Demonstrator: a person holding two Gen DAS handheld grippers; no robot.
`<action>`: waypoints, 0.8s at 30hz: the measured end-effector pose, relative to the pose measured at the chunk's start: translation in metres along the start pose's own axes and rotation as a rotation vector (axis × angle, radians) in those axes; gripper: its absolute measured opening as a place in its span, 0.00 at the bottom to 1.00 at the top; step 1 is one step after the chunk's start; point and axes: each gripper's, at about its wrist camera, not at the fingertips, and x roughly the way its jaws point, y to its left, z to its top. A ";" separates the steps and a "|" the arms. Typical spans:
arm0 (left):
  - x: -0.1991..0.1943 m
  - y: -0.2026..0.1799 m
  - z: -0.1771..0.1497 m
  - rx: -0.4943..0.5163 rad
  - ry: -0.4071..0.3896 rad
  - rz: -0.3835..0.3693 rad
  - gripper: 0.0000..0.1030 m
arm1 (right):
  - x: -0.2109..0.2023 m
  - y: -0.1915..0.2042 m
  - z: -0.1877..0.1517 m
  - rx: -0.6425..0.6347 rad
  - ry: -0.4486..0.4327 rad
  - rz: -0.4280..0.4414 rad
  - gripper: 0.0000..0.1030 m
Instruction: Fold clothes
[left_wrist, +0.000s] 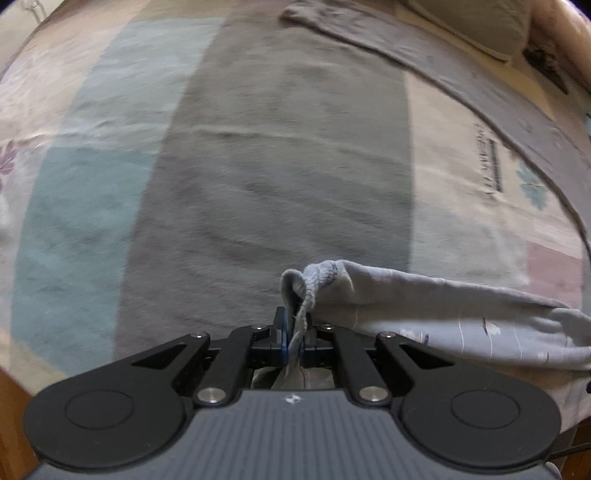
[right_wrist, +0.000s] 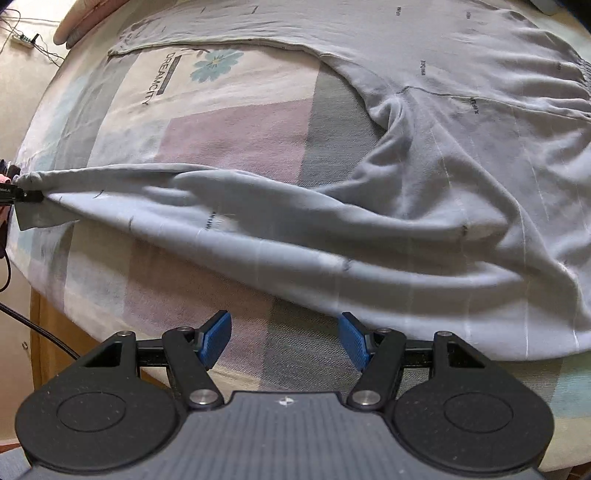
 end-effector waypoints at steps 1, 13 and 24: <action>0.002 0.002 -0.001 -0.006 0.010 0.001 0.05 | 0.000 0.000 0.000 0.000 0.003 0.001 0.67; 0.002 -0.039 0.009 0.019 0.010 -0.140 0.05 | 0.001 0.004 0.006 -0.002 -0.001 0.002 0.67; 0.015 -0.094 0.072 0.131 -0.130 -0.156 0.33 | 0.004 0.021 0.013 -0.044 -0.006 0.013 0.67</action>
